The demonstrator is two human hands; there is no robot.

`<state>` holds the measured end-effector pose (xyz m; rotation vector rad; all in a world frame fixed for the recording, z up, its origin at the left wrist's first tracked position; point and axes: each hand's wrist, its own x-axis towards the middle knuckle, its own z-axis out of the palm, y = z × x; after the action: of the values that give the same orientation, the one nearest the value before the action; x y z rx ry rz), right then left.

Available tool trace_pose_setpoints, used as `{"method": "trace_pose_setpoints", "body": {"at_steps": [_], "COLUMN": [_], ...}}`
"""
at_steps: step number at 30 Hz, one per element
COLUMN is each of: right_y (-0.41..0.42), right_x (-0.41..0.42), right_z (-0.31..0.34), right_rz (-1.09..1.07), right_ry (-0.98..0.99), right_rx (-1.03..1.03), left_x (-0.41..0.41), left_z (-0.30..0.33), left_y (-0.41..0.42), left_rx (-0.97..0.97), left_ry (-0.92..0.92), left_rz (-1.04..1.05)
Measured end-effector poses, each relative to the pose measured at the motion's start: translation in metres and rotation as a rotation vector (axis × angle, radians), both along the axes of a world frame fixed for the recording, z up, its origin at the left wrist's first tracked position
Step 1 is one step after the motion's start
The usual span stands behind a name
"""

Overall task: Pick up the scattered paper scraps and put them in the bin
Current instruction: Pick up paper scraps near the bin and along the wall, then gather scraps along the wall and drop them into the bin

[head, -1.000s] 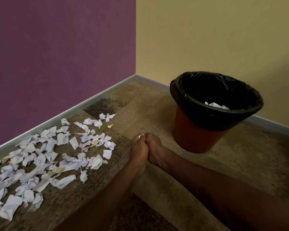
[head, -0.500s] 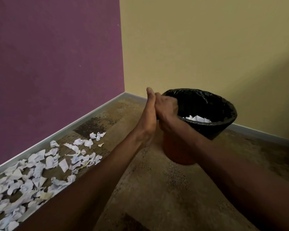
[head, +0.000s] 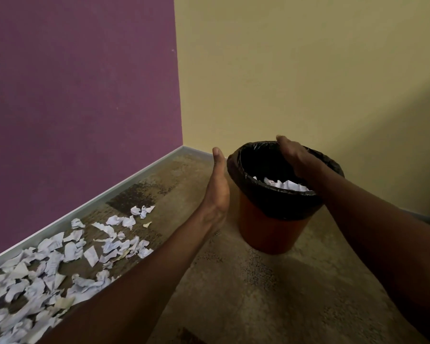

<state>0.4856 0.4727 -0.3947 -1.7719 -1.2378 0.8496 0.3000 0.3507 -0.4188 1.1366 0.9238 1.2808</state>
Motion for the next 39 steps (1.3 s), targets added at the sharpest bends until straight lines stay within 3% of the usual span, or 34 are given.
{"method": "trace_pose_setpoints", "body": {"at_steps": [7, 12, 24, 32, 39], "right_y": [0.007, -0.017, -0.079, -0.125, -0.197], "right_x": [-0.026, -0.087, -0.247, -0.338, -0.412], "right_z": [-0.001, -0.005, -0.088, -0.151, -0.202], "right_rz": [-0.02, 0.114, 0.768, 1.185, 1.64], "right_ry": [0.196, 0.274, -0.272, -0.451, -0.681], "right_rx": [0.076, 0.284, 0.359, 0.373, 0.318], "left_x": [-0.022, -0.046, -0.155, -0.242, -0.308], "left_z": [-0.016, -0.033, -0.128, -0.166, -0.211], "left_y": [0.002, -0.009, -0.082, -0.153, -0.25], "left_rx": [-0.077, -0.127, -0.386, -0.441, -0.366], "left_ry": [-0.047, -0.068, -0.021, 0.147, 0.678], "left_rz": [0.052, 0.124, 0.422, 0.676, 1.03]}}
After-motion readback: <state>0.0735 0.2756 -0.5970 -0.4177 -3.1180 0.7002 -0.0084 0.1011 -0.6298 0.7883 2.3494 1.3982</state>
